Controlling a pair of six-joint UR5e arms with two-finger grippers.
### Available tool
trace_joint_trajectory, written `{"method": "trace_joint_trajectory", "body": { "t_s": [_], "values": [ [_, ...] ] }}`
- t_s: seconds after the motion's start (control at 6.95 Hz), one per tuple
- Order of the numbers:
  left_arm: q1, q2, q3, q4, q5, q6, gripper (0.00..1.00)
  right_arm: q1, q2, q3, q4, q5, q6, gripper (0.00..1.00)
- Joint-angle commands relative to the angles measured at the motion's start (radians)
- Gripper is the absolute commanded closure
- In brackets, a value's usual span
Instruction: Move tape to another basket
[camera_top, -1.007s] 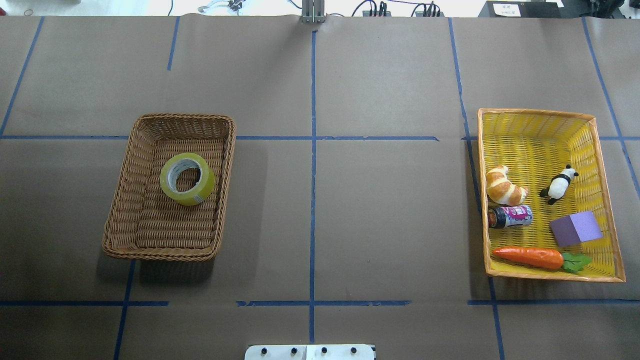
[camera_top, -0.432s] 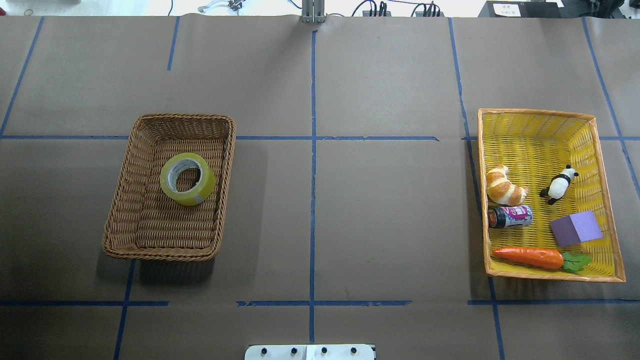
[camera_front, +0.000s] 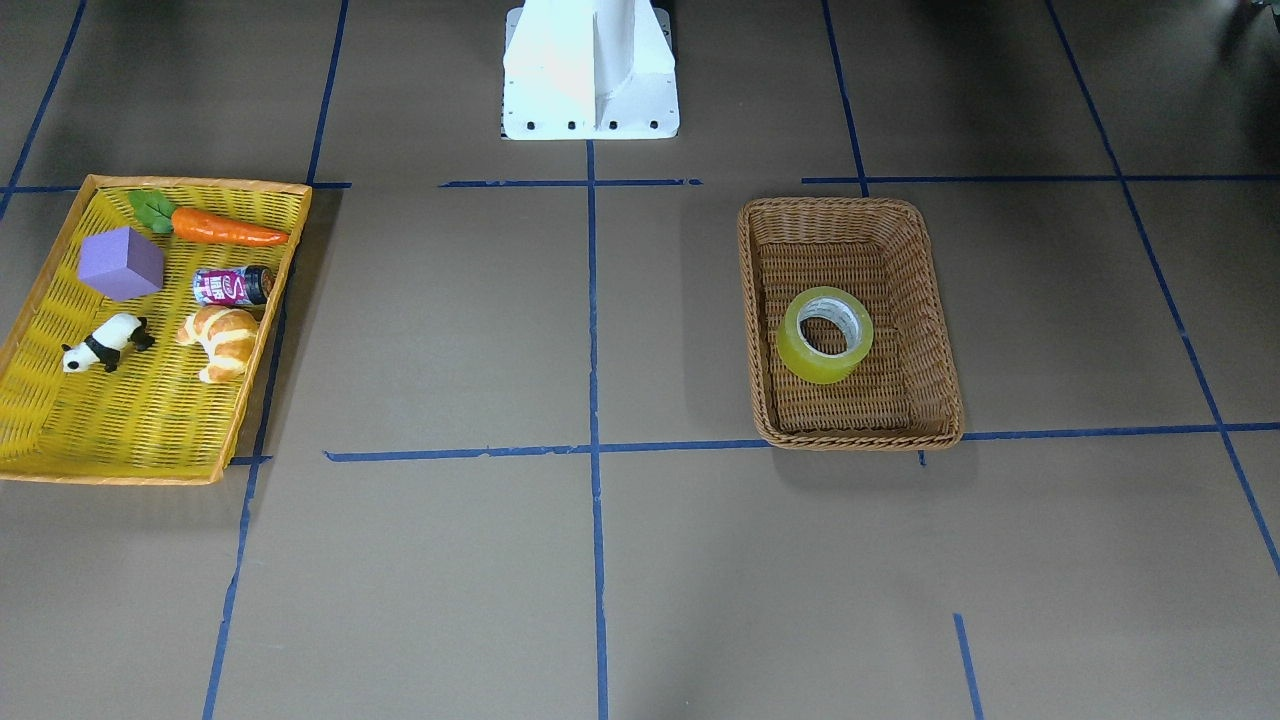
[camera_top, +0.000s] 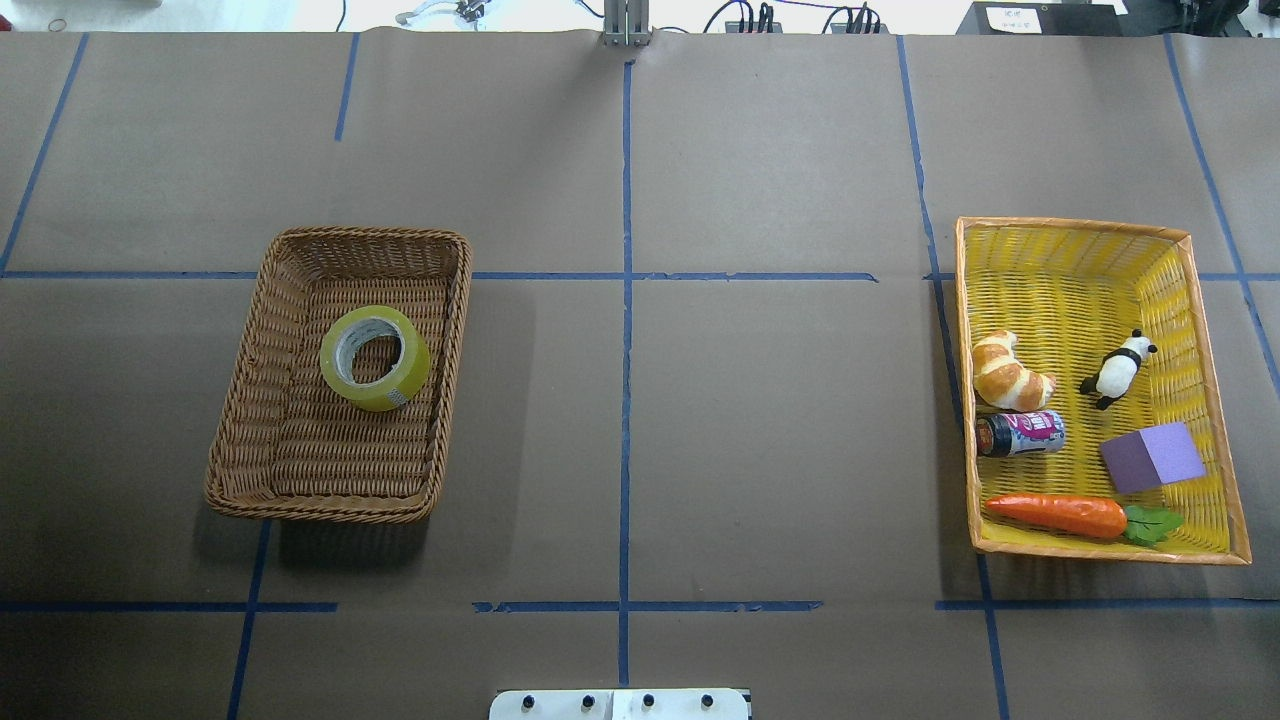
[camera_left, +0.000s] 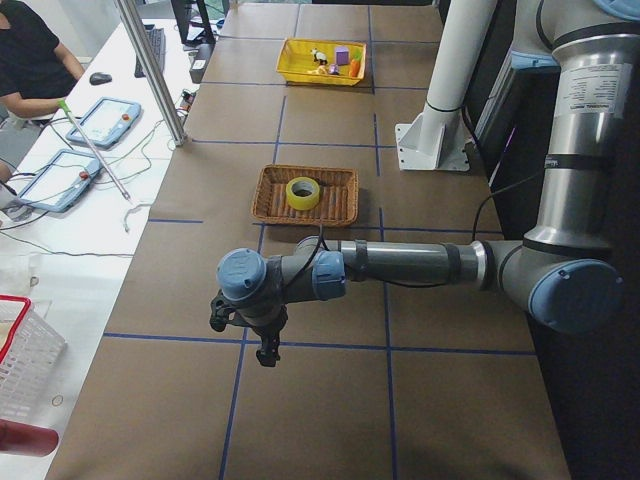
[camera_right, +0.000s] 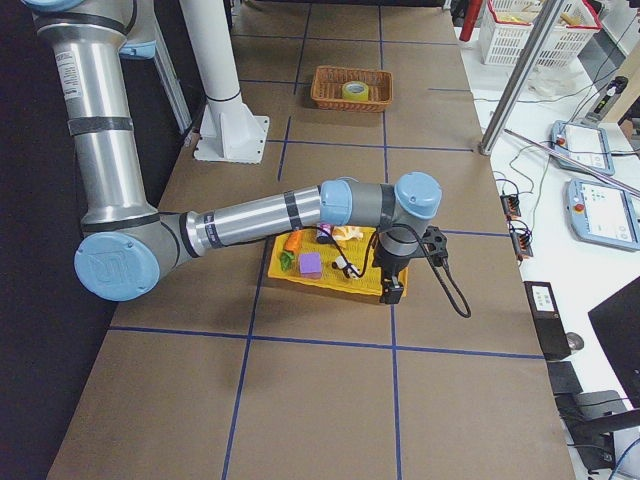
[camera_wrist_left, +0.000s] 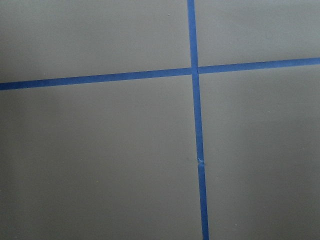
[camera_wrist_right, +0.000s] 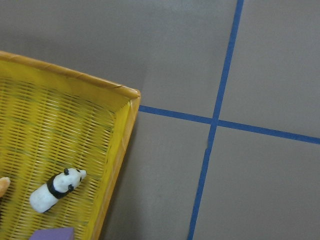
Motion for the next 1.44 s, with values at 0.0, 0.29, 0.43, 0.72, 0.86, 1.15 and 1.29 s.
{"method": "trace_joint_trajectory", "body": {
  "t_s": [0.0,0.29,0.43,0.72,0.86,1.15,1.29],
  "values": [
    [-0.001,-0.001,-0.004,0.000,-0.001,-0.001,0.00,0.021,-0.033,-0.072,0.131,0.006,0.034,0.00],
    [-0.001,0.002,-0.004,0.000,0.001,0.002,0.00,0.086,-0.067,-0.074,0.126,0.096,0.048,0.00],
    [-0.001,0.002,-0.004,0.000,0.002,0.002,0.00,0.097,-0.094,-0.083,0.129,0.098,0.046,0.00],
    [-0.001,0.002,-0.004,0.000,0.005,0.005,0.00,0.111,-0.108,-0.100,0.131,0.095,0.043,0.00],
    [-0.001,0.002,-0.004,0.000,0.005,0.007,0.00,0.111,-0.105,-0.100,0.134,0.089,0.042,0.00],
    [-0.013,0.000,-0.010,0.000,0.007,0.008,0.00,0.111,-0.100,-0.098,0.134,0.075,0.042,0.00],
    [-0.024,0.003,-0.010,-0.002,0.008,0.012,0.00,0.111,-0.099,-0.098,0.134,0.075,0.042,0.00]
  ]
}}
